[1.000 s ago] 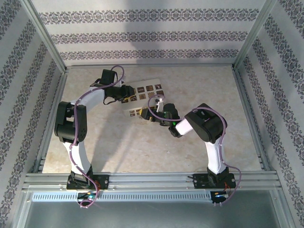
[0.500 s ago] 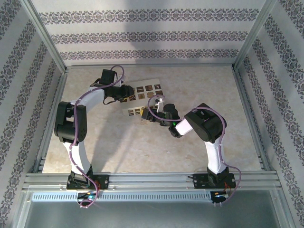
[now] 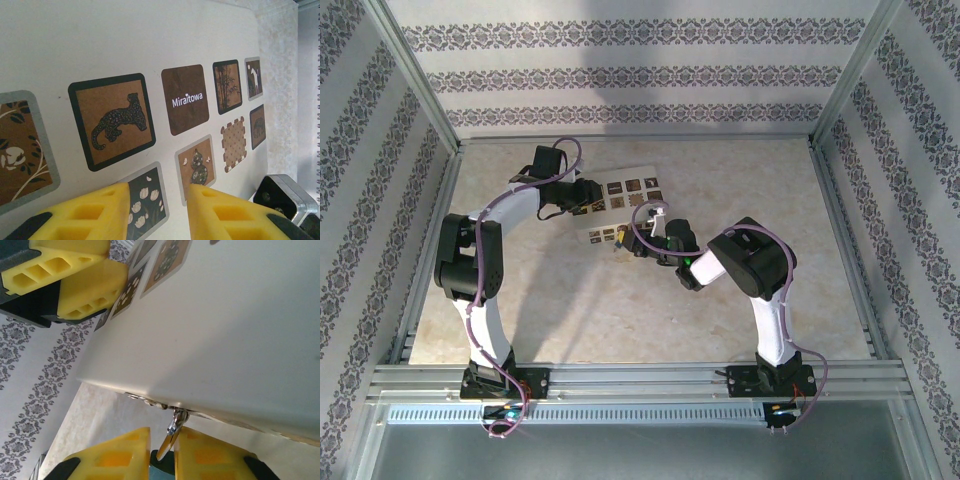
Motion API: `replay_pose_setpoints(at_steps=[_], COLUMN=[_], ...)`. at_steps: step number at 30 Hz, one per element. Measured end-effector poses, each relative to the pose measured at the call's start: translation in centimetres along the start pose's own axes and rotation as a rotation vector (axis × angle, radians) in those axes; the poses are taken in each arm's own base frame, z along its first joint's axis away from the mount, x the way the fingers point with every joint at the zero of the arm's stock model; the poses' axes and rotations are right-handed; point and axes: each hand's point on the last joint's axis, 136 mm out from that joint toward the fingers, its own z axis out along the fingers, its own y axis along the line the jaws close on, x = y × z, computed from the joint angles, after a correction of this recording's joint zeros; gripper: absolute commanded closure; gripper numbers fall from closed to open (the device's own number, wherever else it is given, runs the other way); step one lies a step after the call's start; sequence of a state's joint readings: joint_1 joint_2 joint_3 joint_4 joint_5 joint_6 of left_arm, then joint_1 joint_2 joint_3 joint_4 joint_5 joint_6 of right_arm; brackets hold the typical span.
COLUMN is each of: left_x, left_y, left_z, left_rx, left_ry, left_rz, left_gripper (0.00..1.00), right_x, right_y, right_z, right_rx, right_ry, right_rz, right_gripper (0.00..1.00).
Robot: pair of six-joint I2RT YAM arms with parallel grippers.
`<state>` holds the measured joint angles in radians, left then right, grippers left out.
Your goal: Unlock the padlock with the key
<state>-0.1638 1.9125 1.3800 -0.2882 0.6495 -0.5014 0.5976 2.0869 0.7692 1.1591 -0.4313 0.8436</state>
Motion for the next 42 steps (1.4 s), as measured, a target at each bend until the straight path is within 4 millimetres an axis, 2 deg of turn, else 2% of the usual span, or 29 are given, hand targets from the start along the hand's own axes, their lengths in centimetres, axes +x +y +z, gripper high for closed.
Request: replay_pose_setpoints(at_steps=[5,13,23,42], left_x=[0.0,0.2,2.0,3.2], left_y=[0.0,0.0,-0.2,-0.8], left_z=[0.0,0.0,-0.7,-0.5], left_rx=[0.000,0.004,0.021,0.040], left_ry=[0.000,-0.004,-0.015,-0.022], left_rz=[0.000,0.004,0.024,0.049], left_gripper=[0.65,0.65,0.65,0.65], right_x=[0.0,-0.2,-0.7,-3.6], right_y=[-0.1,-0.7,-1.2,-2.7], right_z=[-0.1,-0.4,-1.1,-2.1], right_rx=[0.004,0.023,0.042,0.100], right_ry=[-0.004,-0.020,-0.060,-0.201], right_rz=[0.000,0.010,0.077,0.142], right_gripper=[0.91,0.94,0.96,0.96])
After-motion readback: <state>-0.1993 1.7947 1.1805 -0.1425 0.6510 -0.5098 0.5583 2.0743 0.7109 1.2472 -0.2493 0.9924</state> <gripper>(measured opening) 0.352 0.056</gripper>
